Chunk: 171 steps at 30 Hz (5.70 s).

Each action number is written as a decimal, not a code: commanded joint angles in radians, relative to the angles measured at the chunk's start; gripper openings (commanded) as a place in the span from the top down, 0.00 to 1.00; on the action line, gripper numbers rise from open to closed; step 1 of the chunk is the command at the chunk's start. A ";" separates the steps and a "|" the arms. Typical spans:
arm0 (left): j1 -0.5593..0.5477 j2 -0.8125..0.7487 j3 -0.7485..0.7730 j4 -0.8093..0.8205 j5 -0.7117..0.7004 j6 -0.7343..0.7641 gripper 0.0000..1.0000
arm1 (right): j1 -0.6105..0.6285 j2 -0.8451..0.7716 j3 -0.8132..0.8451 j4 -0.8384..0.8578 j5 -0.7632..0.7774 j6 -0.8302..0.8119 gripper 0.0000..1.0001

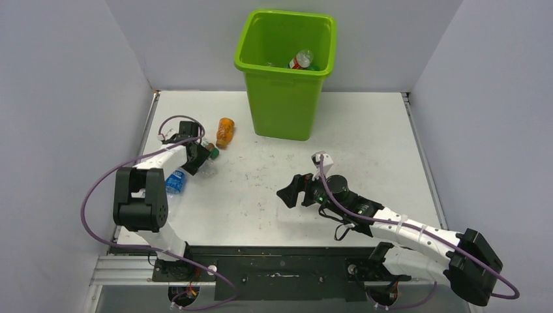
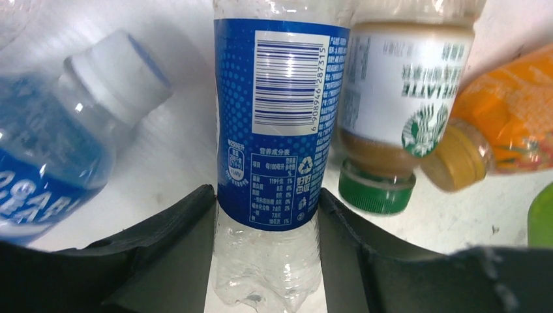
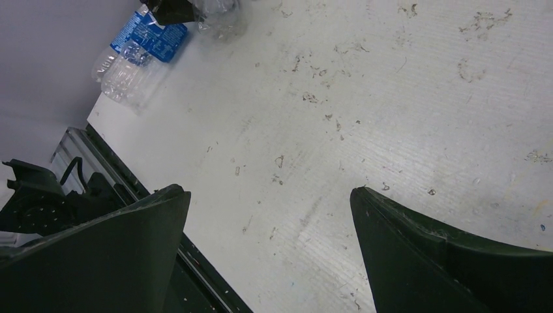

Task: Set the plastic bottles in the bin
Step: Pick up the plastic bottle at the center of the board, then place the plastic bottle in the trash bin, then pick up the plastic bottle at the center of the board.

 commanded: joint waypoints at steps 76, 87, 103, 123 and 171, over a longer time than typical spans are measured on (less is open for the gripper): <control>-0.753 -1.198 -0.365 0.654 0.093 0.518 0.04 | 0.465 -0.234 -0.095 0.311 0.204 -0.361 0.70; -0.709 -0.856 -0.078 0.540 0.321 0.473 0.10 | 0.474 -0.277 -0.075 0.244 0.221 -0.400 0.71; -0.512 -0.886 -0.217 0.716 0.639 0.231 0.40 | 0.474 -0.292 -0.104 0.280 0.255 -0.406 0.74; -0.512 -0.844 -0.121 0.721 0.592 0.305 1.00 | 0.475 -0.314 -0.011 0.096 0.264 -0.355 0.10; -0.579 0.042 0.944 1.219 0.219 0.954 0.04 | 0.474 -0.482 -0.114 -0.180 0.609 -0.207 0.10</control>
